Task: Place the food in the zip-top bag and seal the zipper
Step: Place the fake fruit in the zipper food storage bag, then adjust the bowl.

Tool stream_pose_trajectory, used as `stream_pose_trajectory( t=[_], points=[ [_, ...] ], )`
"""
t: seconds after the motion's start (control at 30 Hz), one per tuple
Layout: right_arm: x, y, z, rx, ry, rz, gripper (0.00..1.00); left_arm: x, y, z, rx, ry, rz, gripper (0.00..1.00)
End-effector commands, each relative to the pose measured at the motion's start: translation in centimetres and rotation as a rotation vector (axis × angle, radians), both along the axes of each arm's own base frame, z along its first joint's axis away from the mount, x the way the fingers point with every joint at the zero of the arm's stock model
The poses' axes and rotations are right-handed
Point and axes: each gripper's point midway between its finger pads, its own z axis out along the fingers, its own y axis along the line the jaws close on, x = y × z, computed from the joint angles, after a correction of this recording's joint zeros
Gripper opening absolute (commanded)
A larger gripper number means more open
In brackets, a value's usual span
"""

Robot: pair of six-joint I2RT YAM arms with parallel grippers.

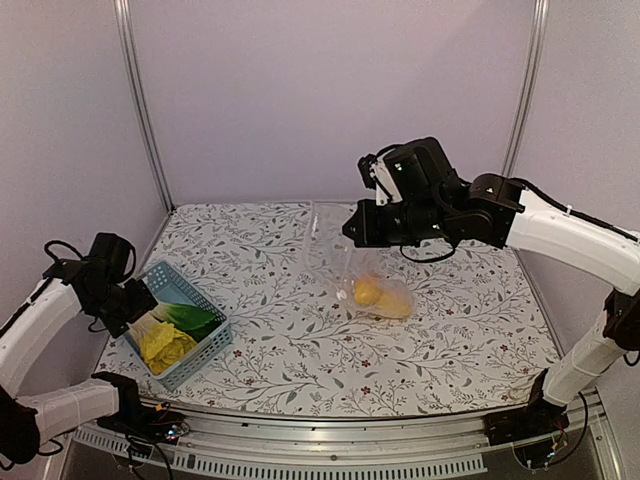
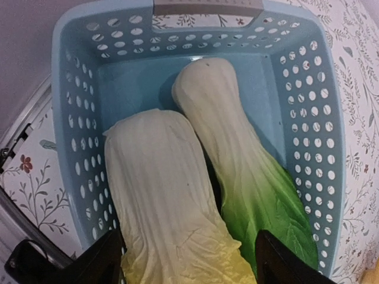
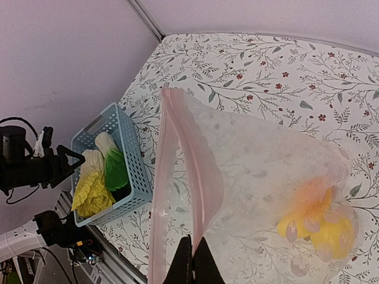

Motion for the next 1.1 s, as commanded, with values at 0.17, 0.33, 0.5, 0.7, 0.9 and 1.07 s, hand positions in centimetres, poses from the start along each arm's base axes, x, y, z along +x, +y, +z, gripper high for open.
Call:
stream_pose_trajectory(
  t=[0.17,0.33,0.5,0.7,0.9,1.07],
  points=[
    [0.0,-0.4,1.6,0.041,-0.027,0.015,0.0,-1.2,0.4,-2.7,-0.033,0.07,0.084,0.73],
    [0.0,-0.3,1.6,0.042,-0.026,0.021,0.0,-1.6,0.9,-3.6,-0.019,0.104,0.106,0.74],
    [0.0,-0.3,1.6,0.046,-0.024,0.021,0.0,-0.9,1.1,-4.8,-0.022,0.113,0.099,0.74],
    [0.0,-0.3,1.6,0.048,-0.023,0.02,0.0,1.4,0.8,-5.0,-0.001,0.07,-0.005,0.7],
    [0.1,-0.2,1.7,0.051,-0.021,0.019,0.0,5.2,-0.8,-4.2,-0.028,-0.045,-0.154,0.65],
    [0.1,-0.1,1.6,0.056,-0.011,0.016,0.0,7.5,-2.1,-3.8,-0.047,-0.055,-0.26,0.65]
  ],
)
